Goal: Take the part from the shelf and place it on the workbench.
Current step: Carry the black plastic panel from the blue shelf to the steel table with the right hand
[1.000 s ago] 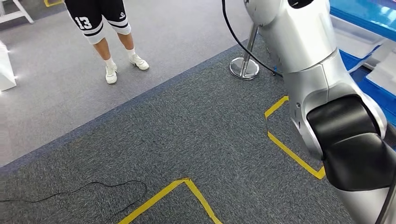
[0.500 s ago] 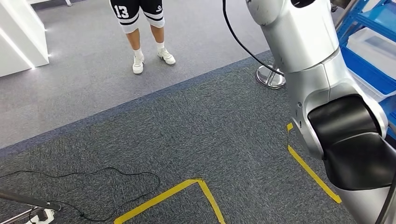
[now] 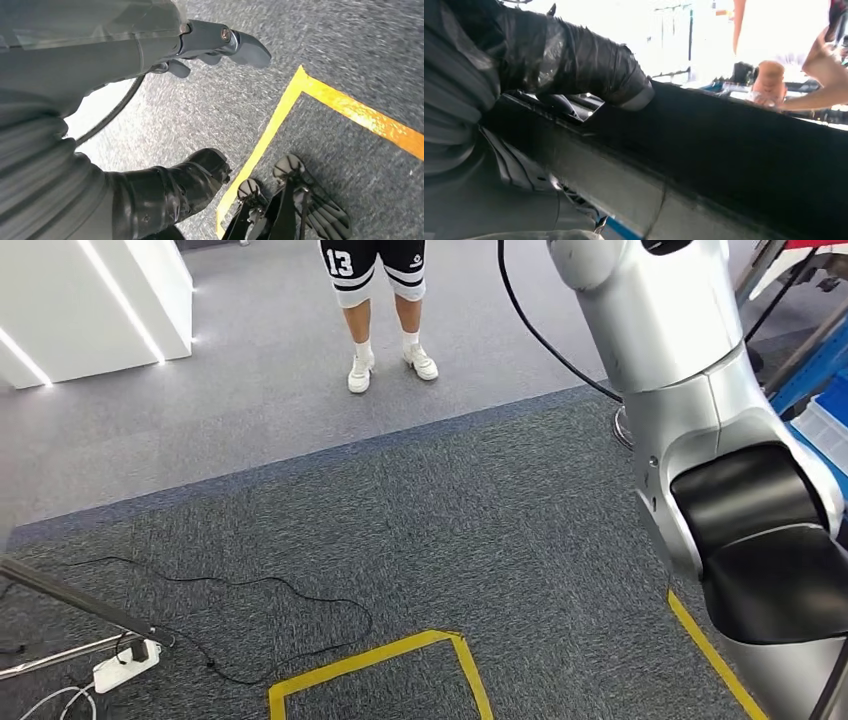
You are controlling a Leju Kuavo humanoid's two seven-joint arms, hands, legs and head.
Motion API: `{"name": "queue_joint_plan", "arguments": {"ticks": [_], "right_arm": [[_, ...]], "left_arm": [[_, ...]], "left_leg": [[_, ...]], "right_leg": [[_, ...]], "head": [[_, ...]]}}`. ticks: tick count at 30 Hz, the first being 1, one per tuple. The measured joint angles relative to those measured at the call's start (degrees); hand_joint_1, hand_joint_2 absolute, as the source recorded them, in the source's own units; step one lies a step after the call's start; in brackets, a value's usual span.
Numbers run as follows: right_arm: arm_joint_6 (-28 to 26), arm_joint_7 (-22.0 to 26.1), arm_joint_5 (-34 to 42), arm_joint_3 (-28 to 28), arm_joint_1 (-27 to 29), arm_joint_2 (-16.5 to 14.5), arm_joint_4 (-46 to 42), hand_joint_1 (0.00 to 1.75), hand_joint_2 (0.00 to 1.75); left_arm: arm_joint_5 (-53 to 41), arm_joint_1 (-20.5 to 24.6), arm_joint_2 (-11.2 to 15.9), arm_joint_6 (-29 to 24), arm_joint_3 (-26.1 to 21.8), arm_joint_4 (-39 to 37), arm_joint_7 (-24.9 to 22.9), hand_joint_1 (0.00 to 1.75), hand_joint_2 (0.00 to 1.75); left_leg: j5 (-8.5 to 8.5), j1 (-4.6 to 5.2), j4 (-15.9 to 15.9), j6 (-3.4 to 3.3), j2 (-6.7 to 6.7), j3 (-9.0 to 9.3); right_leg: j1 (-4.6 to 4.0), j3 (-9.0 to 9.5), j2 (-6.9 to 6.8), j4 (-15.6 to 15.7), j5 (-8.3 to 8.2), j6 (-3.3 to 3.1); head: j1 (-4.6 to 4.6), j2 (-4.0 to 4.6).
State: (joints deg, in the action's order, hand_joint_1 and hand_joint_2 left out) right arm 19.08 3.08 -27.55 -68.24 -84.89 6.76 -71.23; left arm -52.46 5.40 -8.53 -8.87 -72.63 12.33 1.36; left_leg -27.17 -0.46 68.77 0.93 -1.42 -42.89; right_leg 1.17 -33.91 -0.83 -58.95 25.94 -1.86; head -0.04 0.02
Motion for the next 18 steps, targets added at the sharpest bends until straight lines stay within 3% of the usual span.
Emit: {"name": "queue_joint_plan", "arguments": {"ticks": [1, 3, 5, 8, 9, 11, 12, 14, 16, 18], "right_arm": [[0.0, 0.0, 0.0, 0.0, 0.0, 0.0, 0.0, 1.75, 1.75], [0.0, 0.1, 0.1, 0.0, 0.1, 0.1, 0.0, 1.75, 1.75], [-0.1, 0.2, 0.1, 0.0, 0.2, 0.1, -0.2, 1.75, 1.75], [-0.3, 0.2, 0.1, 0.2, 0.1, 0.3, -0.5, 1.75, 1.75], [-0.4, 0.2, 0.1, 0.3, 0.1, 0.4, -0.6, 1.75, 1.75], [-0.5, 0.2, 0.1, 0.4, 0.2, 0.6, -0.7, 1.75, 1.75], [-0.5, 0.2, 0.0, 0.5, 0.3, 0.7, -0.8, 1.75, 1.75], [-0.5, 0.2, 0.0, 0.7, 0.3, 1.2, -1.0, 1.75, 1.75], [-0.5, 0.2, 0.0, 0.8, 0.3, 1.9, -1.2, 1.75, 1.75], [-0.5, 0.2, 0.0, 0.8, 0.4, 2.3, -1.3, 1.75, 1.75]], "left_arm": [[0.0, 0.0, 0.0, 0.0, 0.0, 0.0, 0.0, 0.00, 1.75], [0.0, 0.0, 0.0, -0.2, 0.0, 0.0, 0.1, 0.00, 1.75], [0.0, 0.0, 0.0, -0.5, 0.0, 0.0, 0.2, 0.00, 1.75], [-0.1, 0.1, 0.0, -1.0, 0.0, 0.0, 0.6, 0.00, 1.75], [-0.2, 0.1, 0.0, -1.1, 0.0, 0.0, 0.7, 0.00, 1.75], [-0.3, 0.1, 0.0, -1.1, 0.0, 0.0, 0.9, 0.00, 1.75], [-0.3, 0.0, 0.1, -1.1, 0.0, 0.0, 0.9, 0.00, 1.75], [-0.3, 0.1, 0.1, -1.2, 0.0, 0.0, 1.0, 0.00, 1.75], [-0.3, 0.2, 0.1, -1.2, 0.0, 0.0, 0.9, 0.00, 1.75], [-0.3, 0.3, 0.1, -1.2, 0.0, 0.0, 0.9, 0.00, 1.75]], "left_leg": [[-1.35, -0.17, 3.5, 0.22, 0.65, -1.74], [-1.52, -0.42, 6.1, 0.47, 1.06, -3.06], [1.04, -0.51, 2.0, 0.48, 1.38, -0.86], [4.50, 0.10, -8.0, -0.13, 4.19, 4.86], [4.76, 0.41, -9.7, -0.50, 4.80, 5.76], [4.63, 0.76, -10.3, -1.29, 4.02, 5.80], [4.69, 0.71, -10.5, -1.63, 3.41, 5.93], [4.89, 0.50, -11.1, -2.47, 2.22, 6.41], [4.89, 0.40, -11.3, -3.08, 1.04, 6.65], [4.75, 0.46, -11.0, -3.28, -0.40, 6.63]], "right_leg": [[-0.07, 0.03, -0.65, 0.0, 0.07, -0.02], [-0.12, 0.13, -1.89, 0.0, 0.27, 0.03], [-0.14, 0.36, -2.90, -0.1, 0.51, 0.17], [-0.42, 0.95, -4.34, -0.1, 1.14, 0.73], [-0.54, 1.08, -4.83, -0.1, 1.34, 1.00], [-0.63, 1.28, -5.83, -0.1, 1.62, 1.56], [-0.51, 1.35, -5.65, -0.3, 1.89, 1.88], [-0.17, 0.38, -3.15, -2.9, 3.68, 2.24], [0.01, -2.98, -0.05, -9.7, 6.88, 2.23], [0.00, -6.71, 0.77, -15.8, 8.48, 2.29]], "head": [[-0.01, 0.00], [-0.02, 0.00], [-0.02, 0.00], [0.00, 0.00], [0.01, 0.00], [0.02, 0.00], [0.01, 0.00], [0.02, 0.00], [0.03, 0.00], [0.03, 0.00]]}}
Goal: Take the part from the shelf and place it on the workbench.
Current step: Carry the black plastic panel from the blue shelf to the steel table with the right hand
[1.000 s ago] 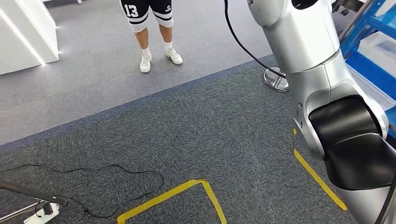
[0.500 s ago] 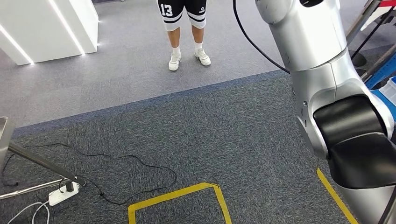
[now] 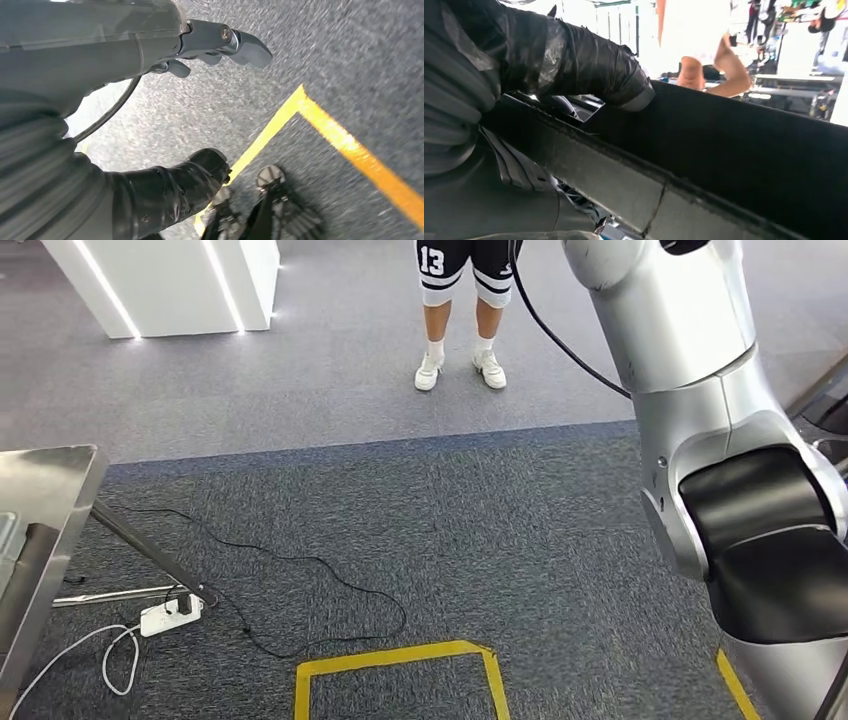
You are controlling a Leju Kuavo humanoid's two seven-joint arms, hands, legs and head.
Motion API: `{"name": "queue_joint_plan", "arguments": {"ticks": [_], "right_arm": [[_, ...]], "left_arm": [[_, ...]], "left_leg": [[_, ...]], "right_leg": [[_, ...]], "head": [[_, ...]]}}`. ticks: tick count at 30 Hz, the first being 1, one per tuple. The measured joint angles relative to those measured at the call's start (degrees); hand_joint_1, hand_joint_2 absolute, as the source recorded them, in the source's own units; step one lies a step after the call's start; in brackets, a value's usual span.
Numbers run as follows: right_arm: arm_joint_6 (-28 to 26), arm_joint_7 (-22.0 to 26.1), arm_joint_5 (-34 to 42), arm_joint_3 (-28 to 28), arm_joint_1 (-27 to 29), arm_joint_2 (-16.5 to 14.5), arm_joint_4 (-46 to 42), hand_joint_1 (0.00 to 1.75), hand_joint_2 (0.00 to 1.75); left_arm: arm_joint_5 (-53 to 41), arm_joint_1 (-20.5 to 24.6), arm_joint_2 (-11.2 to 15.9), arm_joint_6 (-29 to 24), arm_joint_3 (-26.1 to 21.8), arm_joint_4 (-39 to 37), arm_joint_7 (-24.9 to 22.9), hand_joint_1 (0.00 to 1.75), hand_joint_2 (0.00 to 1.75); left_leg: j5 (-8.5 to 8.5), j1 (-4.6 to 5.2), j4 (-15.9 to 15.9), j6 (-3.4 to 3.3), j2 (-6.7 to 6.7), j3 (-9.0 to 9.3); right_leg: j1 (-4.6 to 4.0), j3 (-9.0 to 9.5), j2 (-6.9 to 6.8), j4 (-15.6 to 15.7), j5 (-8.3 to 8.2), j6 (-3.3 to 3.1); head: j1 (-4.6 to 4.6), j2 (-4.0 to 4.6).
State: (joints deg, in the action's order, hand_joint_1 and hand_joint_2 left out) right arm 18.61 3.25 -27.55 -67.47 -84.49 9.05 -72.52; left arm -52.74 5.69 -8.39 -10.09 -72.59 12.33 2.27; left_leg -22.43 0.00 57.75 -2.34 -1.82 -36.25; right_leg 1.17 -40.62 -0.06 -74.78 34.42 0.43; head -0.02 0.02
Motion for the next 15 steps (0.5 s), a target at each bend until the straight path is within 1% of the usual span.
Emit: {"name": "queue_joint_plan", "arguments": {"ticks": [1, 2, 3, 4, 5, 6, 7, 8, 9, 10, 11, 12, 13, 14, 15], "right_arm": [[0.0, 0.0, 0.0, 0.0, 0.1, 0.1, 0.0, 1.75, 1.75], [0.0, 0.0, 0.0, 0.0, 0.1, 0.2, 0.0, 1.75, 1.75], [0.0, 0.0, 0.0, 0.0, 0.1, 0.3, 0.0, 1.75, 1.75], [0.0, 0.0, 0.0, 0.0, 0.0, 0.3, 0.0, 1.75, 1.75], [0.0, 0.0, 0.0, 0.0, -0.1, 0.3, -0.1, 1.75, 1.75], [0.0, 0.0, 0.0, 0.0, -0.1, 0.3, -0.1, 1.75, 1.75], [0.0, 0.0, 0.0, 0.0, -0.1, 0.3, -0.1, 1.75, 1.75], [0.0, 0.0, 0.0, 0.0, -0.2, 0.3, -0.2, 1.75, 1.75], [0.0, -0.1, 0.0, 0.1, -0.2, 0.2, -0.2, 1.75, 1.75], [0.0, -0.1, 0.0, 0.1, -0.2, 0.2, -0.2, 1.75, 1.75], [0.0, -0.2, -0.1, 0.2, -0.3, 0.1, -0.3, 1.75, 1.75], [0.0, -0.2, -0.1, 0.3, -0.4, 0.0, -0.3, 1.75, 1.75], [0.0, -0.2, -0.1, 0.4, -0.5, 0.0, -0.3, 1.75, 1.75], [0.0, -0.2, -0.2, 0.4, -0.5, 0.0, -0.3, 1.75, 1.75], [0.0, -0.2, -0.2, 0.4, -0.5, 0.0, -0.3, 1.75, 1.75]], "left_arm": [[0.0, 0.0, 0.0, 0.0, 0.0, 0.0, 0.0, 0.00, 1.75], [0.0, 0.0, 0.0, 0.0, 0.0, 0.0, 0.0, 0.00, 1.75], [0.0, 0.0, 0.0, 0.0, 0.0, 0.0, 0.0, 0.00, 1.75], [0.0, 0.0, 0.0, -0.1, 0.0, 0.0, 0.0, 0.00, 1.75], [0.0, 0.0, 0.0, -0.1, 0.0, 0.0, 0.0, 0.00, 1.75], [0.0, 0.0, 0.0, -0.1, 0.0, 0.0, 0.0, 0.00, 1.75], [0.0, -0.1, -0.1, -0.1, 0.0, 0.0, 0.0, 0.00, 1.75], [0.0, -0.2, -0.1, -0.1, 0.0, 0.0, 0.0, 0.00, 1.75], [0.0, -0.3, -0.1, -0.1, 0.0, 0.0, 0.0, 0.00, 1.75], [0.0, -0.3, -0.1, -0.1, 0.0, 0.0, 0.0, 0.00, 1.75], [0.1, -0.4, -0.1, -0.1, 0.0, 0.0, 0.0, 0.00, 1.75], [0.1, -0.3, -0.1, -0.2, 0.0, 0.0, 0.0, 0.00, 1.75], [0.1, -0.3, -0.2, -0.2, 0.0, 0.0, 0.0, 0.00, 1.75], [0.1, -0.3, -0.2, -0.2, 0.0, 0.0, 0.0, 0.00, 1.75], [0.1, -0.3, -0.2, -0.2, 0.0, 0.0, 0.0, 0.00, 1.75]], "left_leg": [[-0.10, 0.02, 0.2, -0.01, -0.81, -0.01], [-0.25, 0.01, 0.5, 0.05, -1.64, -0.01], [-0.44, -0.01, 0.8, 0.18, -2.45, -0.01], [-0.65, -0.02, 1.1, 0.38, -3.15, -0.11], [-0.82, -0.04, 1.5, 0.63, -3.82, -0.31], [-0.88, -0.17, 1.8, 0.95, -4.36, -0.58], [-0.83, -0.32, 1.8, 1.32, -4.92, -0.85], [-0.68, -0.46, 1.7, 1.70, -5.53, -1.04], [-0.61, -0.58, 1.6, 2.04, -5.78, -1.19], [-0.90, -0.50, 2.0, 2.28, -5.04, -1.40], [-1.70, -0.41, 3.3, 2.50, -3.61, -1.99], [-3.06, -0.40, 5.8, 2.67, -1.74, -3.12], [-4.78, -0.41, 9.3, 2.88, 0.01, -4.76], [-6.33, -0.56, 13.0, 3.07, 0.89, -6.66], [-7.21, -0.69, 15.9, 3.20, 1.27, -8.16]], "right_leg": [[0.03, -0.76, 0.08, -0.5, -0.72, 0.01], [0.07, -0.42, 0.19, 1.1, -2.49, -0.04], [0.12, 0.84, 0.68, 4.6, -4.90, -0.15], [0.20, 2.34, 1.83, 8.2, -6.68, -0.28], [0.23, 3.62, 2.85, 11.3, -7.93, -0.34], [0.15, 4.39, 3.60, 13.1, -8.42, -0.38], [-0.01, 4.67, 3.84, 13.7, -8.29, -0.44], [-0.14, 4.79, 3.22, 13.9, -8.42, -0.55], [-0.11, 4.99, 2.49, 14.2, -8.57, -0.82], [-0.03, 5.30, 1.75, 14.6, -8.73, -1.19], [0.08, 5.62, 0.96, 15.1, -8.89, -1.58], [0.11, 5.89, 0.22, 15.4, -8.99, -1.91], [-0.05, 6.03, -0.45, 15.5, -8.97, -2.14], [-0.17, 6.07, -1.13, 15.6, -8.92, -2.24], [-0.28, 6.08, -1.79, 15.5, -8.85, -2.26]], "head": [[-0.01, 0.00], [0.00, 0.00], [0.00, 0.00], [-0.01, 0.00], [-0.01, 0.00], [-0.01, 0.00], [-0.01, 0.00], [0.00, 0.00], [-0.01, 0.00], [-0.01, 0.00], [-0.02, 0.00], [-0.03, 0.00], [-0.03, 0.00], [-0.03, 0.00], [-0.04, 0.00]]}}
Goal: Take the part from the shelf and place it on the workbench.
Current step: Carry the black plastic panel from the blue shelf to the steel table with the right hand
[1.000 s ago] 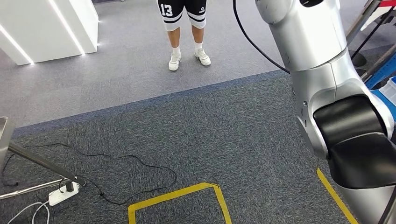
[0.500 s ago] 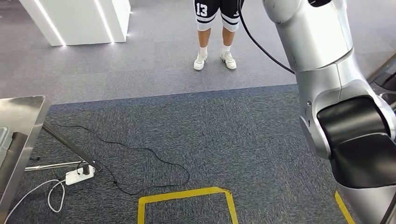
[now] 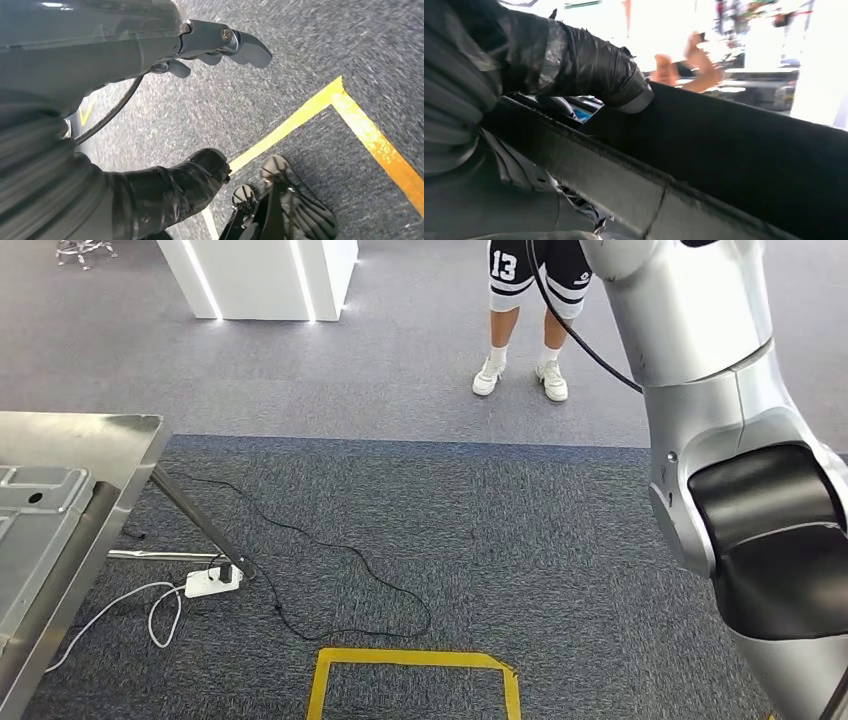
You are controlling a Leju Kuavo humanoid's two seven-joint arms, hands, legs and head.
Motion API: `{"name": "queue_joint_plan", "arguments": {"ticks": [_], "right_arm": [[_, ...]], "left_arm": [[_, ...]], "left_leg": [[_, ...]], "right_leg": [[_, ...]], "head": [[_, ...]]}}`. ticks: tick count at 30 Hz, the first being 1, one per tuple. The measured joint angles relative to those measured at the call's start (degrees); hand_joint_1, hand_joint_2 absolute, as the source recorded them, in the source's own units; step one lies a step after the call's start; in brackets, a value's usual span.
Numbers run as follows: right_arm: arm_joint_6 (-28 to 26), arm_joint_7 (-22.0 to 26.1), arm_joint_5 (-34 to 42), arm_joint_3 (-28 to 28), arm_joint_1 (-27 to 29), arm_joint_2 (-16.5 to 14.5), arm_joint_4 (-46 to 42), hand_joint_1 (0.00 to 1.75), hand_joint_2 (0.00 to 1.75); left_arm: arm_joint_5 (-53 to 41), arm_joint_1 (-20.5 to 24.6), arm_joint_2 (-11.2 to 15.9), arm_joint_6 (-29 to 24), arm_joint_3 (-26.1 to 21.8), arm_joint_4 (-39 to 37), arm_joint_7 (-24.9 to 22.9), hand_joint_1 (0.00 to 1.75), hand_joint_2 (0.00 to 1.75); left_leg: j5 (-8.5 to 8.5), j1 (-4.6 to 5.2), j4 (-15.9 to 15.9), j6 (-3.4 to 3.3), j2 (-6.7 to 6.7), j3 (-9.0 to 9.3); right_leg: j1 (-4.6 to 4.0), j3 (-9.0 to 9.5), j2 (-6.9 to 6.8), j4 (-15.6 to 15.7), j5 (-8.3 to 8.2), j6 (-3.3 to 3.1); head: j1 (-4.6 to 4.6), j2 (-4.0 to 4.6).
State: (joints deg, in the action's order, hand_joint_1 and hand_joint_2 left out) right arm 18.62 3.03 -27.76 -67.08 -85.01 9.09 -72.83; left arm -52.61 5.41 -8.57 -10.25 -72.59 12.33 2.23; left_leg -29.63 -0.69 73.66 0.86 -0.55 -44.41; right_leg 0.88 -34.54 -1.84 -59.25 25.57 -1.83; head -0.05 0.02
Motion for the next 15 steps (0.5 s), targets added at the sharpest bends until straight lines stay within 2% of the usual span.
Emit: {"name": "queue_joint_plan", "arguments": {"ticks": [1, 2, 3, 5, 6, 7, 9, 10, 12, 13, 14, 15], "right_arm": [[0.0, 0.0, 0.0, 0.0, 0.0, 0.0, 0.0, 1.75, 1.75], [0.0, 0.1, 0.0, 0.0, 0.1, 0.0, 0.0, 1.75, 1.75], [0.0, 0.1, 0.0, 0.0, 0.1, -0.1, 0.0, 1.75, 1.75], [0.0, 0.0, 0.1, 0.0, -0.1, -0.1, 0.0, 1.75, 1.75], [0.0, 0.0, 0.1, 0.0, -0.1, -0.1, -0.1, 1.75, 1.75], [0.0, 0.0, 0.1, 0.0, -0.2, -0.1, -0.1, 1.75, 1.75], [0.0, 0.0, 0.1, 0.0, -0.3, -0.1, -0.1, 1.75, 1.75], [0.0, 0.0, 0.1, 0.1, -0.3, -0.1, -0.1, 1.75, 1.75], [-0.1, 0.0, 0.0, 0.2, -0.4, 0.0, -0.1, 1.75, 1.75], [-0.1, 0.0, 0.0, 0.3, -0.4, 0.1, -0.1, 1.75, 1.75], [-0.1, 0.0, 0.0, 0.4, -0.3, 0.2, -0.1, 1.75, 1.75], [-0.1, 0.0, 0.0, 0.4, -0.2, 0.3, 0.0, 1.75, 1.75]], "left_arm": [[0.0, 0.0, 0.0, 0.0, 0.0, 0.0, 0.0, 0.00, 1.75], [0.0, 0.0, 0.0, 0.0, 0.0, 0.0, 0.0, 0.00, 1.75], [0.0, 0.0, 0.0, 0.0, 0.0, 0.0, 0.0, 0.00, 1.75], [0.0, 0.0, 0.0, 0.0, 0.0, 0.0, 0.0, 0.00, 1.75], [0.0, 0.1, 0.0, -0.1, 0.0, 0.0, 0.0, 0.00, 1.75], [0.0, 0.1, 0.0, -0.1, 0.0, 0.0, 0.0, 0.00, 1.75], [0.0, 0.1, 0.1, -0.4, 0.0, 0.0, 0.0, 0.00, 1.75], [0.0, 0.0, 0.1, -0.5, 0.0, 0.0, 0.0, 0.00, 1.75], [0.0, 0.1, 0.2, -0.6, 0.0, 0.0, 0.0, 0.00, 1.75], [0.0, 0.1, 0.2, -0.6, 0.0, 0.0, 0.0, 0.00, 1.75], [0.0, 0.2, 0.2, -0.6, 0.0, 0.0, -0.1, 0.00, 1.75], [0.0, 0.3, 0.2, -0.7, 0.0, 0.0, -0.1, 0.00, 1.75]], "left_leg": [[0.08, -0.08, 1.1, 0.07, 0.13, -0.63], [1.22, -0.11, -0.2, 0.08, 0.25, -0.05], [3.06, -0.10, -3.5, 0.01, 0.62, 1.65], [5.87, 0.29, -11.3, -0.35, 2.71, 5.80], [6.47, 0.59, -13.7, -0.65, 3.50, 7.07], [6.46, 0.90, -14.7, -0.98, 3.88, 7.56], [6.57, 1.13, -15.0, -1.70, 2.79, 7.68], [6.67, 1.05, -15.3, -2.05, 2.15, 7.91], [6.94, 0.76, -15.9, -2.80, 1.03, 8.49], [6.99, 0.70, -16.0, -3.05, 0.48, 8.59], [6.97, 0.70, -16.0, -3.26, -0.08, 8.58], [6.93, 0.73, -15.9, -3.36, -0.74, 8.53]], "right_leg": [[-0.08, 0.01, -0.65, 0.0, 0.08, 0.00], [-0.14, 0.05, -1.30, -0.1, 0.19, 0.04], [-0.18, 0.15, -1.92, -0.1, 0.33, 0.13], [-0.36, 0.41, -3.09, -0.2, 0.74, 0.47], [-0.43, 0.51, -3.57, -0.3, 0.90, 0.71], [-0.50, 0.58, -4.03, -0.3, 1.03, 0.96], [-0.48, 0.85, -4.93, -0.2, 1.22, 1.57], [-0.36, 0.98, -4.60, -0.4, 1.52, 1.90], [-0.13, -0.13, -1.97, -3.4, 3.48, 2.26], [0.00, -1.60, -0.16, -6.5, 5.06, 2.29], [0.00, -3.60, 0.99, -10.4, 6.73, 2.29], [-0.03, -5.47, 1.51, -13.8, 7.84, 2.32]], "head": [[-0.01, 0.00], [-0.01, 0.00], [-0.01, 0.00], [0.00, 0.00], [-0.01, 0.00], [0.00, 0.00], [0.00, 0.00], [0.02, 0.00], [0.04, 0.00], [0.05, 0.00], [0.04, 0.00], [0.04, 0.00]]}}
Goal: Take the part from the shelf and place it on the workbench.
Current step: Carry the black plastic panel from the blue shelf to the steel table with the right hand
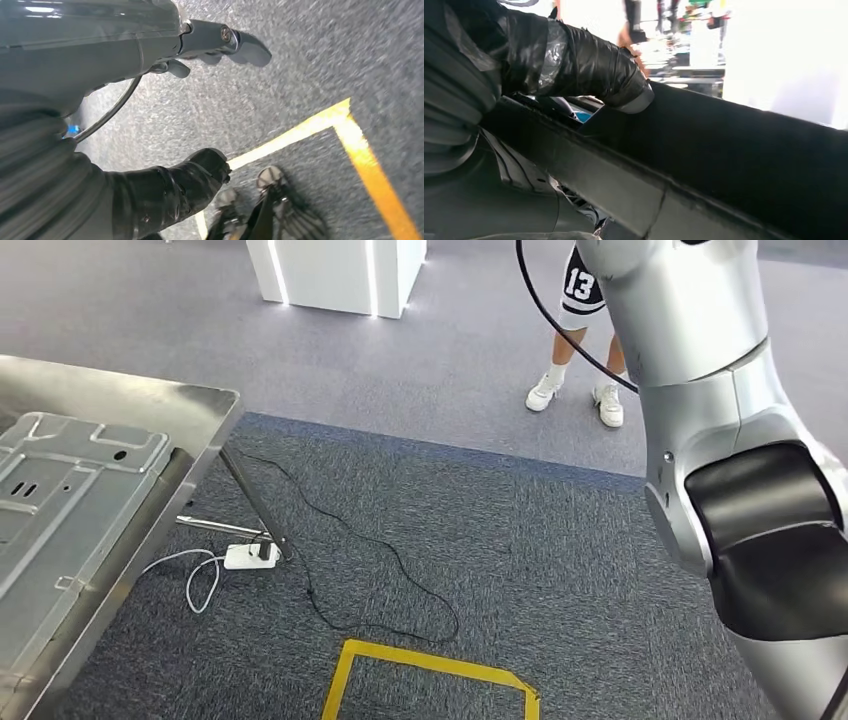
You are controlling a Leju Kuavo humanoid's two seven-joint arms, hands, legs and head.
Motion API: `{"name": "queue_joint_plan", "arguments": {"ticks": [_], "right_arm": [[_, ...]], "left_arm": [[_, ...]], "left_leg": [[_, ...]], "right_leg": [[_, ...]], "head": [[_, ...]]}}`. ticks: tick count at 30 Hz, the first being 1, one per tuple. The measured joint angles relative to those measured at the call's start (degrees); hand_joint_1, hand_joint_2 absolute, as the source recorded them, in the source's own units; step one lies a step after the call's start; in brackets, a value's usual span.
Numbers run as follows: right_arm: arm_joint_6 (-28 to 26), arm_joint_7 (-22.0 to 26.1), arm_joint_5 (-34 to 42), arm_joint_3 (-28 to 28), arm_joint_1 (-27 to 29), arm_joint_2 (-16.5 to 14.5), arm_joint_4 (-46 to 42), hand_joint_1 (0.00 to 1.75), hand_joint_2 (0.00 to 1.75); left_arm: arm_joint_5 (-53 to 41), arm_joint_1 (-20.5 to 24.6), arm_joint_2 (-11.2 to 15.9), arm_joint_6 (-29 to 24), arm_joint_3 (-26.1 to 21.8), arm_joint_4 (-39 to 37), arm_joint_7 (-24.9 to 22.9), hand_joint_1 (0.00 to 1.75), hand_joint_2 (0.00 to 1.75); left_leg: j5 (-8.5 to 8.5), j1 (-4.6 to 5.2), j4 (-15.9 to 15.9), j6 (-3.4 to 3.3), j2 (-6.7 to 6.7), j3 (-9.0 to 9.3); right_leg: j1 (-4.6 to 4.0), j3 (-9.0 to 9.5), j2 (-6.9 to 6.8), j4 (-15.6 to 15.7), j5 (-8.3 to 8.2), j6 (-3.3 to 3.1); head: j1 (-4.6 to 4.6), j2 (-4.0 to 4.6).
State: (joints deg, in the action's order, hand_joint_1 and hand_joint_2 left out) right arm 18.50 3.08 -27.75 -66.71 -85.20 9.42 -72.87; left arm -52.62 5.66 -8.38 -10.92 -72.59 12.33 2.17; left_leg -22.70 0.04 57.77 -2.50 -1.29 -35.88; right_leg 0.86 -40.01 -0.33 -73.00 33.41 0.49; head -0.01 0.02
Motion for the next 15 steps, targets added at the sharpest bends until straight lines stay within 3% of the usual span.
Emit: {"name": "queue_joint_plan", "arguments": {"ticks": [1, 2, 4, 5, 7, 8, 10, 12, 14, 15], "right_arm": [[0.0, 0.0, 0.0, 0.0, 0.2, 0.1, 0.0, 1.75, 1.75], [0.0, 0.0, 0.0, 0.0, 0.3, 0.1, 0.1, 1.75, 1.75], [0.0, 0.0, 0.0, 0.0, 0.5, 0.2, 0.2, 1.75, 1.75], [0.0, 0.0, 0.0, 0.0, 0.5, 0.2, 0.2, 1.75, 1.75], [-0.1, 0.0, -0.1, 0.0, 0.5, 0.2, 0.3, 1.75, 1.75], [-0.1, 0.0, -0.1, 0.0, 0.5, 0.2, 0.3, 1.75, 1.75], [-0.1, 0.0, -0.2, 0.1, 0.6, 0.1, 0.4, 1.75, 1.75], [-0.1, 0.0, -0.2, 0.3, 0.6, 0.1, 0.4, 1.75, 1.75], [-0.1, -0.1, -0.3, 0.4, 0.5, 0.0, 0.4, 1.75, 1.75], [-0.1, -0.1, -0.4, 0.5, 0.5, 0.0, 0.4, 1.75, 1.75]], "left_arm": [[0.0, 0.0, 0.0, 0.0, 0.0, 0.0, 0.0, 0.00, 1.75], [0.0, 0.0, 0.0, 0.0, 0.0, 0.0, 0.0, 0.00, 1.75], [0.0, 0.0, 0.0, 0.0, 0.0, 0.0, 0.0, 0.00, 1.75], [0.0, 0.0, 0.0, 0.0, 0.0, 0.0, -0.1, 0.00, 1.75], [0.0, 0.0, -0.1, -0.1, 0.0, 0.0, -0.1, 0.00, 1.75], [0.0, -0.1, -0.2, -0.1, 0.0, 0.0, -0.2, 0.00, 1.75], [0.0, -0.2, -0.1, -0.2, 0.0, 0.0, -0.3, 0.00, 1.75], [0.0, -0.3, -0.1, -0.3, 0.0, 0.0, -0.4, 0.00, 1.75], [0.0, -0.3, -0.2, -0.3, 0.0, 0.0, -0.5, 0.00, 1.75], [0.0, -0.2, -0.2, -0.4, 0.0, 0.0, -0.5, 0.00, 1.75]], "left_leg": [[-0.05, 0.03, 0.2, -0.05, -0.77, -0.05], [-0.11, 0.04, 0.4, -0.04, -1.60, -0.11], [-0.30, 0.02, 0.9, 0.17, -3.25, -0.19], [-0.40, 0.05, 1.2, 0.38, -3.93, -0.37], [-0.38, -0.17, 1.4, 0.98, -5.12, -0.89], [-0.24, -0.33, 1.4, 1.35, -5.70, -1.16], [-0.09, -0.41, 1.3, 2.06, -6.44, -1.42], [-1.56, -0.18, 3.6, 2.55, -4.17, -2.55], [-4.90, -0.31, 10.1, 2.93, -0.62, -5.72], [-6.35, -0.47, 13.7, 3.15, 0.28, -7.57]], "right_leg": [[0.00, -1.23, 0.20, -2.0, 0.16, 0.01], [0.02, -1.47, 0.31, -1.8, -0.79, -0.04], [0.06, 1.01, 1.28, 4.4, -4.94, -0.33], [0.12, 2.59, 2.54, 8.1, -6.48, -0.48], [0.01, 4.42, 4.20, 12.2, -7.67, -0.62], [-0.11, 4.59, 4.23, 12.6, -7.52, -0.66], [-0.01, 4.97, 2.74, 13.2, -7.83, -1.04], [0.31, 5.65, 1.15, 14.2, -8.17, -1.68], [0.24, 6.00, -0.26, 14.6, -8.22, -2.05], [0.18, 6.02, -0.94, 14.6, -8.15, -2.07]], "head": [[-0.01, 0.00], [-0.01, 0.00], [-0.01, 0.00], [-0.02, 0.00], [-0.01, 0.00], [-0.02, 0.00], [-0.01, 0.00], [-0.09, 0.00], [-0.17, 0.00], [-0.16, 0.00]]}}
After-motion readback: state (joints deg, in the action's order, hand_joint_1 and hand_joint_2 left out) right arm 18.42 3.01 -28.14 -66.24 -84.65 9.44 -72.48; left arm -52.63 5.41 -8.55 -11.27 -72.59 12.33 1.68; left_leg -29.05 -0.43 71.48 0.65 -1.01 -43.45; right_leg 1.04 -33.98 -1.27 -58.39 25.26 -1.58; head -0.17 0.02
